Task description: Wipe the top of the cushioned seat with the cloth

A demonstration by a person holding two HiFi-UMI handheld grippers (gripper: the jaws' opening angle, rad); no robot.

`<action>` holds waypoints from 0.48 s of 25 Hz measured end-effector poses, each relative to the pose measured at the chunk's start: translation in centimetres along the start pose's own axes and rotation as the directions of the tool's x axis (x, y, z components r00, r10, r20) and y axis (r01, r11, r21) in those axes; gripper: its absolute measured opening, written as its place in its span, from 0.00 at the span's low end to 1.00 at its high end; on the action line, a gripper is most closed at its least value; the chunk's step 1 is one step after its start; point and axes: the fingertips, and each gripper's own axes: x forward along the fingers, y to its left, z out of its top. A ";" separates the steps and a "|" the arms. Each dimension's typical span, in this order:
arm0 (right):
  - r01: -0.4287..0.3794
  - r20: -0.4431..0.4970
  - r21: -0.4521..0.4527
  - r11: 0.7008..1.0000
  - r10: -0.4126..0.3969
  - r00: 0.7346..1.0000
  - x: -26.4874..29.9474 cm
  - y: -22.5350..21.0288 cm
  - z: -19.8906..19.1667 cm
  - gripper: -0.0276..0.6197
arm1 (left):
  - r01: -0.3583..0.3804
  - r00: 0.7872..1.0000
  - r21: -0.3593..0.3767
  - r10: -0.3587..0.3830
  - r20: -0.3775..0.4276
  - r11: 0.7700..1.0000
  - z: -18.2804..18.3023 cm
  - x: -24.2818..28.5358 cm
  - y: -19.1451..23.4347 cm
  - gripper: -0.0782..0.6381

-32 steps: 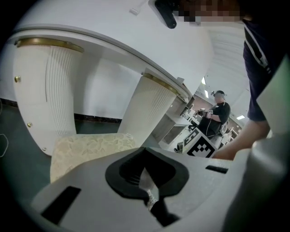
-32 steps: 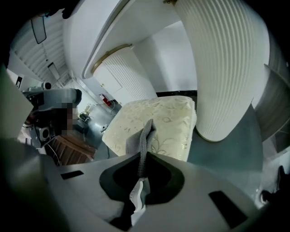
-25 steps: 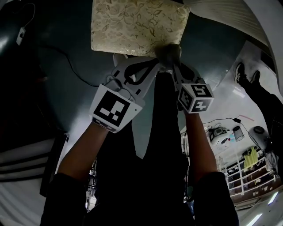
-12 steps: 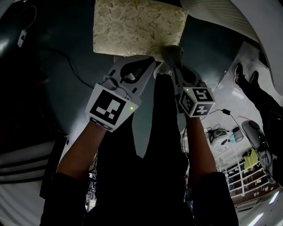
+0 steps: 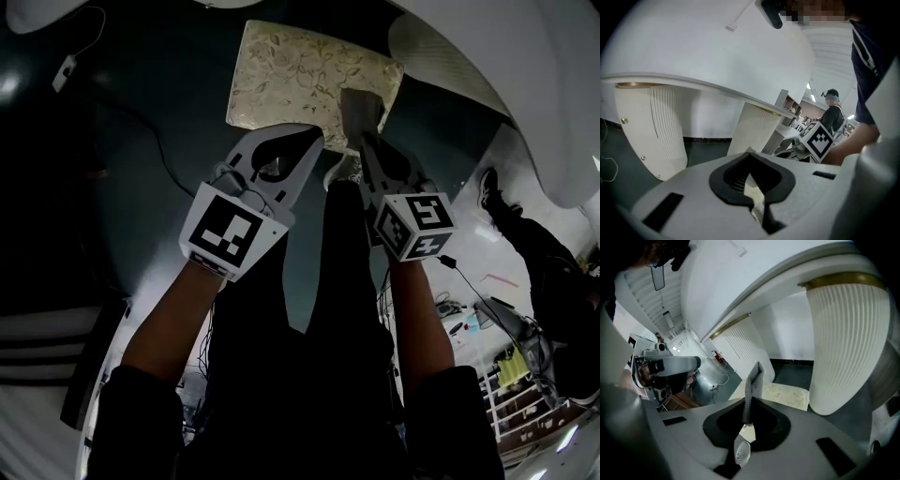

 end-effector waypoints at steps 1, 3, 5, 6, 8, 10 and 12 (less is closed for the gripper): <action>-0.009 0.014 -0.011 1.000 0.009 1.000 -0.4 0.7 1.1 0.09 | -0.007 1.000 0.003 0.007 0.011 1.000 0.8 -0.5 0.0 0.12; -0.029 0.040 -0.034 0.999 0.031 0.999 -1.4 2.2 3.3 0.09 | -0.024 0.999 0.003 0.024 0.040 1.000 2.9 -1.6 0.0 0.12; -0.053 0.062 -0.060 0.997 0.057 0.996 -2.4 4.0 5.5 0.09 | -0.040 0.996 0.006 0.040 0.074 0.999 5.2 -2.7 0.0 0.12; -0.065 0.072 -0.073 0.995 0.071 0.995 -3.0 4.9 6.6 0.09 | -0.047 0.995 0.015 0.045 0.090 0.999 6.4 -3.4 0.0 0.12; -0.085 0.086 -0.094 0.992 0.093 0.992 -4.5 6.8 8.6 0.09 | -0.060 0.991 0.031 0.056 0.118 0.998 8.8 -5.0 -0.2 0.12; -0.098 0.105 -0.116 0.988 0.110 0.988 -6.3 8.5 10.8 0.09 | -0.075 0.987 0.046 0.067 0.147 0.996 11.2 -6.7 -0.4 0.12; -0.108 0.137 -0.145 0.984 0.128 0.982 -8.1 10.0 13.4 0.09 | -0.089 0.982 0.079 0.074 0.173 0.993 13.5 -8.3 -0.4 0.12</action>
